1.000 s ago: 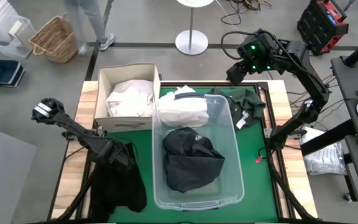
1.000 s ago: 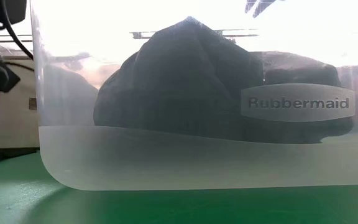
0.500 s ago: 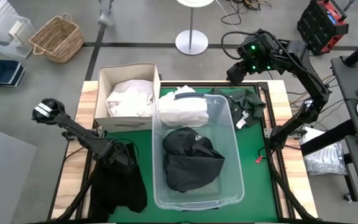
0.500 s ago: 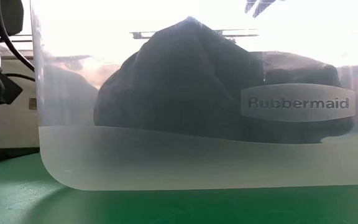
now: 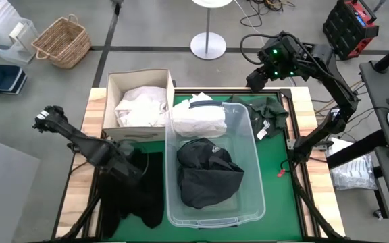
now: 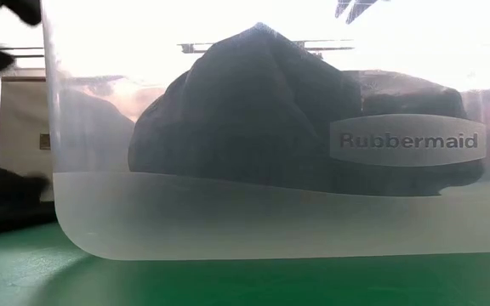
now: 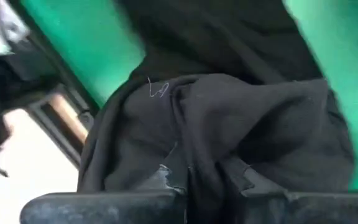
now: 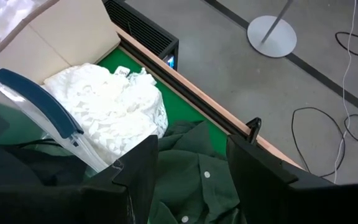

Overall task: Sort clothes
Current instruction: Put the black pants into the transparent bin

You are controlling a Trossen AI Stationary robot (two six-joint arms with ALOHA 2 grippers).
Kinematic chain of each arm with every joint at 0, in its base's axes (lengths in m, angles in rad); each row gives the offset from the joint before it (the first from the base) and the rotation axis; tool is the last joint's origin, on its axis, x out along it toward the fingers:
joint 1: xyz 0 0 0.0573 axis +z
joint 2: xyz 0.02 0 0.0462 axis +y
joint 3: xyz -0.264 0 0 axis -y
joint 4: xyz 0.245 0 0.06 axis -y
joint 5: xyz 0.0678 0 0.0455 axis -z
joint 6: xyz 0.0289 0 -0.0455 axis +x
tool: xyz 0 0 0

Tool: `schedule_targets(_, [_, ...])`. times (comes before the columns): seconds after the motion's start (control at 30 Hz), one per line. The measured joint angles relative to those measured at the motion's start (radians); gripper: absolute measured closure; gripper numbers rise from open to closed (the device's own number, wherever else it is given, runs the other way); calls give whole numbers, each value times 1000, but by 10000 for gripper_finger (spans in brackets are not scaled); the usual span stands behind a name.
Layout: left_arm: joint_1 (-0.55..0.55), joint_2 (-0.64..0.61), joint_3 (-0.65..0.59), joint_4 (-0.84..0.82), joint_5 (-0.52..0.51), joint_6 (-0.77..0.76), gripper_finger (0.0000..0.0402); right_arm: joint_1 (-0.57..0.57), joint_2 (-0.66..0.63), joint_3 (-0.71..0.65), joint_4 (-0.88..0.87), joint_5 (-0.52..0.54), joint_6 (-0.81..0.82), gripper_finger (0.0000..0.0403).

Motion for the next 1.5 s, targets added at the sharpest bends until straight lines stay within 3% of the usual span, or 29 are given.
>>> schedule_targets(0.13, [-19,-1,196,-128,-110,20,386,0,0,0,1,0,0,220])
schedule_targets(0.43, [-90,-9,549,-125,-375,213,386,0,0,0,2,0,0,220])
schedule_targets(0.57, [-99,5,673,-125,-525,341,386,0,0,0,3,0,-2,220])
schedule_targets(0.83, [-99,46,878,-126,-712,607,386,0,0,0,9,0,-14,220])
schedule_targets(1.1, [-99,122,1161,-87,-908,866,386,0,0,0,20,0,-13,220])
schedule_targets(1.17, [-99,141,1206,-17,-954,975,386,0,0,0,30,0,-13,220])
schedule_targets(1.5, [-98,106,1158,801,-978,1844,386,0,0,0,68,-1,-18,220])
